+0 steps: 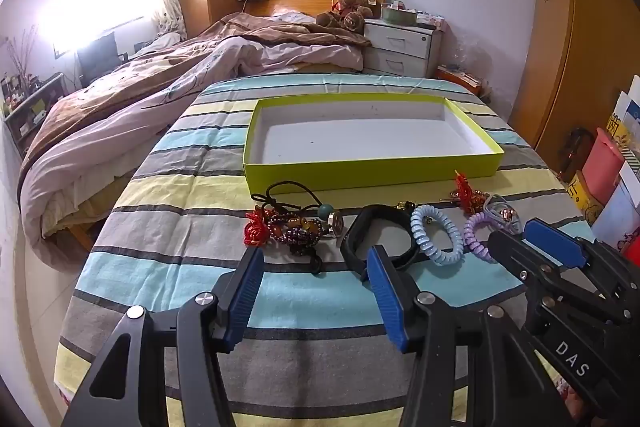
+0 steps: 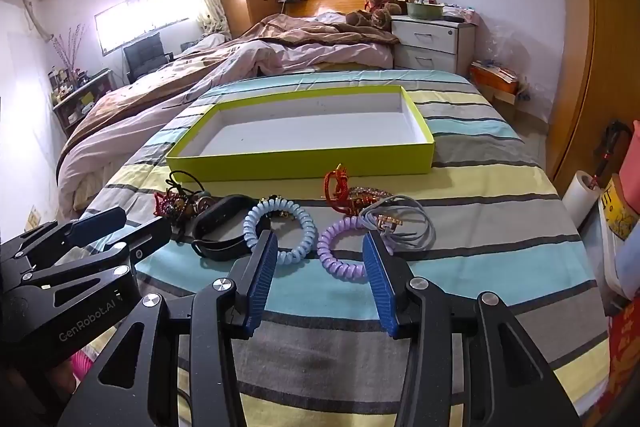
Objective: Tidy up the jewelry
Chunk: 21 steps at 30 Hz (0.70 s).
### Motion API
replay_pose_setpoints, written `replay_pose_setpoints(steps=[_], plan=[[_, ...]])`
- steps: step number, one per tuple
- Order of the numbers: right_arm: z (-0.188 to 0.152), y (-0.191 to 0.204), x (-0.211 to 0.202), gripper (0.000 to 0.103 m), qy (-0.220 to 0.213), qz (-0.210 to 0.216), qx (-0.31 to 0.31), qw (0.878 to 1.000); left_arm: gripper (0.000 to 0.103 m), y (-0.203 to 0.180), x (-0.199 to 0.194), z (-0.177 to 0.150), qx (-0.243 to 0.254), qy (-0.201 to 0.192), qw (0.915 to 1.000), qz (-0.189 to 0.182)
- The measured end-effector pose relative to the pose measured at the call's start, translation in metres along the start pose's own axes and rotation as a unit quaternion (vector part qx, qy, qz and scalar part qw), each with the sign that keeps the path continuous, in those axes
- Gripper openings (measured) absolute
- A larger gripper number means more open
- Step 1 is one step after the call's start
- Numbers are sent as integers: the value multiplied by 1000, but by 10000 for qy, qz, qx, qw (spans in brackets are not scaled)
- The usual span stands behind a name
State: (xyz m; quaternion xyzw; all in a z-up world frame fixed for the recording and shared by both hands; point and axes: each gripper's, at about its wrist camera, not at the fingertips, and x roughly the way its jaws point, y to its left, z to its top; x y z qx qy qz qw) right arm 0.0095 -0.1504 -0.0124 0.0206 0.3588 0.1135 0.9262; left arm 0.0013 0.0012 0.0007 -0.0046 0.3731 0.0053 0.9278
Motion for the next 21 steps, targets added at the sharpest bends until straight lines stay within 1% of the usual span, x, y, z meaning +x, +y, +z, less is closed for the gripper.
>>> replay_pose_setpoints(steps=[3, 4, 7, 8, 9, 15, 21], plan=[[0, 1, 1, 45, -15, -9, -4, 10000, 53, 1, 0, 1, -38, 9, 10000, 32], [0, 1, 1, 45, -19, -23, -3, 10000, 53, -2, -4, -1, -4, -67, 10000, 28], [0, -1, 4, 45, 15, -29, 7, 10000, 53, -4, -7, -4, 23, -30, 10000, 87], [0, -2, 6, 45, 38, -41, 29, 10000, 53, -4, 0, 2, 29, 48, 9999, 131], [2, -3, -1, 45, 7, -120, 52, 9999, 53, -5, 0, 2, 48, 27, 9999, 144], [2, -1, 0, 45, -35, -201, 56, 9998, 53, -2, 1, 1, -12, 67, 10000, 70], [2, -4, -4, 45, -43, -201, 76, 9998, 53, -2, 0, 2, -14, 38, 9999, 114]])
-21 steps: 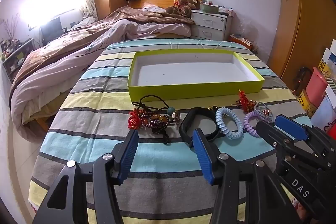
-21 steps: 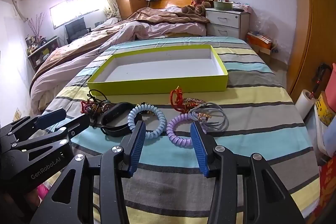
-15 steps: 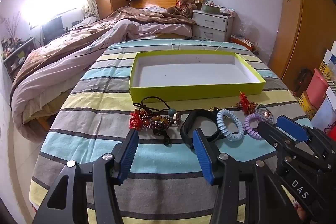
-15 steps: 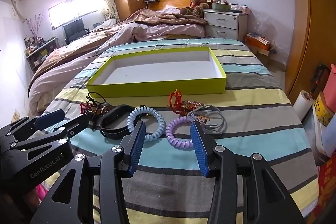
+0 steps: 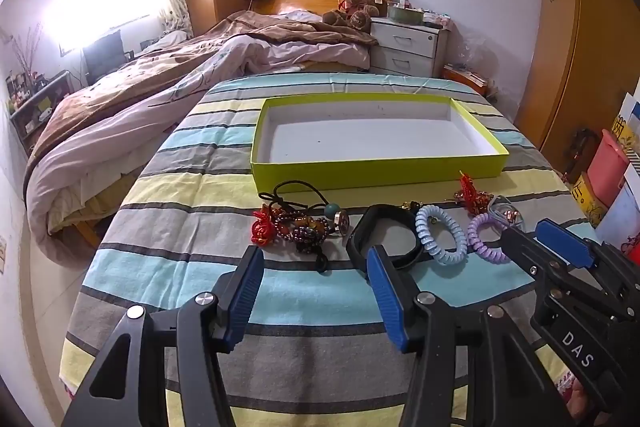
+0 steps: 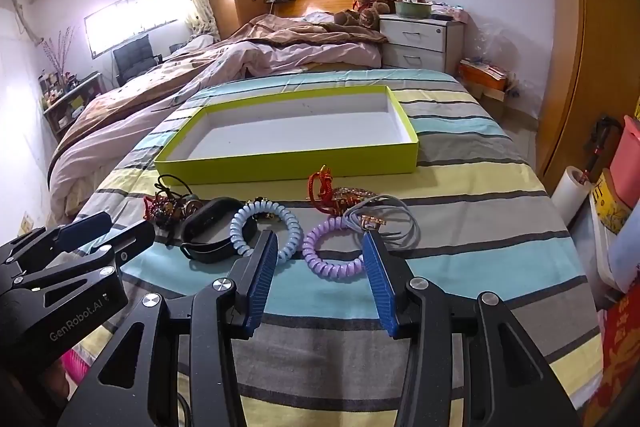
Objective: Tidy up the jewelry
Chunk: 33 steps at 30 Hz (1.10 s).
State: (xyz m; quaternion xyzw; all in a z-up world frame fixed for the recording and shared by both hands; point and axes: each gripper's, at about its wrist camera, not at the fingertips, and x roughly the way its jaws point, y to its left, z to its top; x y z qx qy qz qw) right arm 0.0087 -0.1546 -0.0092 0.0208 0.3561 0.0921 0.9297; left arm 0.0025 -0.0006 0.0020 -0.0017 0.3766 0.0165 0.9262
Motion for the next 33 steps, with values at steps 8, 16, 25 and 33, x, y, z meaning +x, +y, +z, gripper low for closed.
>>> replay_pose_setpoints(steps=[8, 16, 25, 33], plan=[[1, 0, -2, 45, -12, -16, -27, 10000, 53, 4, -5, -2, -31, -30, 10000, 16], [1, 0, -4, 45, -42, -43, -1, 10000, 53, 4, -7, -3, -20, -36, 10000, 23], [1, -1, -4, 45, -47, -56, 6, 10000, 53, 4, -7, -3, -34, -28, 10000, 29], [0, -1, -5, 45, -58, -64, 21, 10000, 53, 4, -6, -3, -34, -31, 10000, 26]])
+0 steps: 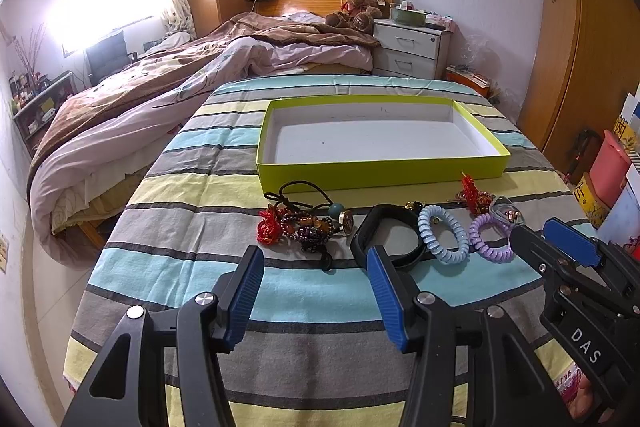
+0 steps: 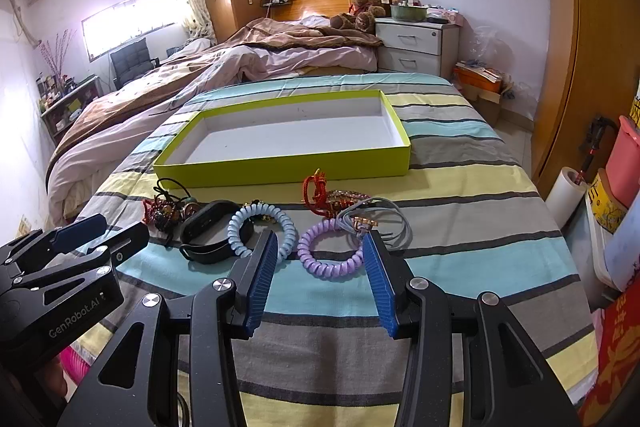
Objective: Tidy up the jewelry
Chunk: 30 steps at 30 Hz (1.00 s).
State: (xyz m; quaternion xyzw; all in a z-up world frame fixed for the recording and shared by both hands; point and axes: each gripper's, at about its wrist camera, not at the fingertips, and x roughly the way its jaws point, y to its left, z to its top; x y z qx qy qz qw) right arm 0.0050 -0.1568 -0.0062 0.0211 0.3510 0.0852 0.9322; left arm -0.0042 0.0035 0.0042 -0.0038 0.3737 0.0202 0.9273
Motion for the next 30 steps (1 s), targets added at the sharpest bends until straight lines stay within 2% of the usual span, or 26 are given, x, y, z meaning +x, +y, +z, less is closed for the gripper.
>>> replay_pose_setpoints(steps=[30], plan=[[2, 1, -3, 45, -7, 24, -28, 10000, 53, 0, 0, -1, 15, 12, 10000, 45]])
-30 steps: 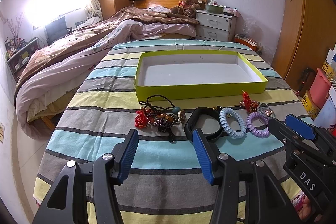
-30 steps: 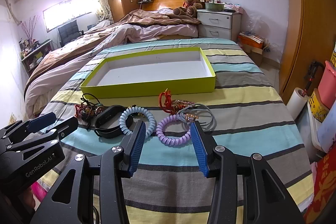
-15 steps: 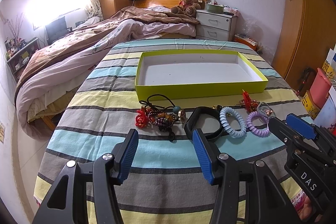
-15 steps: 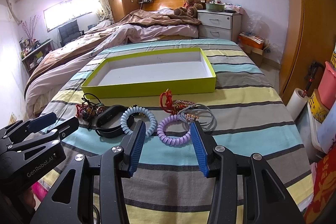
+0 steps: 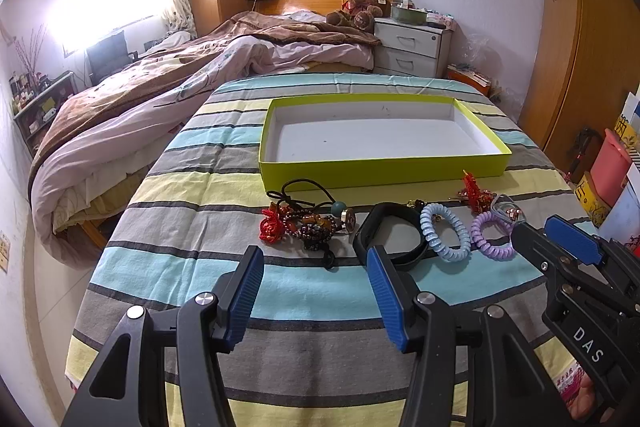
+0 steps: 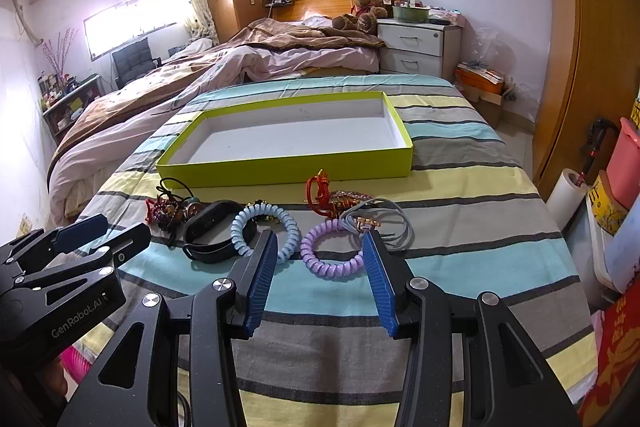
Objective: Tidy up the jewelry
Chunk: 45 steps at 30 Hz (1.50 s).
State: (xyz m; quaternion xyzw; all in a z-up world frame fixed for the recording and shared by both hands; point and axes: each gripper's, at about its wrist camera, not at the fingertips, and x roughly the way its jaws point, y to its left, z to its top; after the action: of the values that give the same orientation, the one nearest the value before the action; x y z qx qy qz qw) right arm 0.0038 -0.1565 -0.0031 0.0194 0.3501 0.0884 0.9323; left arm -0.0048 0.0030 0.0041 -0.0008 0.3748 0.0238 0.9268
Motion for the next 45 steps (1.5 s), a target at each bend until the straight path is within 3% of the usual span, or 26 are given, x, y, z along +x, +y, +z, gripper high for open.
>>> replay_pose_setpoints(steps=[14, 19, 23, 33, 34, 39, 45], plan=[[1, 1, 3, 45, -9, 128, -29, 9999, 53, 5, 4, 3, -2, 100, 9999, -91], [0, 3, 15, 45, 268, 873, -132, 9957, 53, 26, 8, 5, -219, 199, 9984, -489], [0, 10, 28, 45, 507, 1336, -189, 9896, 53, 45, 10, 6, -366, 224, 9977, -522], [7, 42, 54, 45, 851, 1211, -1230, 9813, 53, 81, 18, 4, -640, 392, 9959, -513], [6, 45, 55, 44, 887, 1186, -1342, 9798, 53, 84, 19, 4, -658, 401, 9957, -516], [5, 48, 53, 12, 877, 1036, -1572, 9782, 53, 90, 27, 6, -709, 540, 9939, -656], [9, 40, 52, 9, 905, 1160, -1366, 9797, 53, 84, 40, 9, -558, 719, 9926, -800]])
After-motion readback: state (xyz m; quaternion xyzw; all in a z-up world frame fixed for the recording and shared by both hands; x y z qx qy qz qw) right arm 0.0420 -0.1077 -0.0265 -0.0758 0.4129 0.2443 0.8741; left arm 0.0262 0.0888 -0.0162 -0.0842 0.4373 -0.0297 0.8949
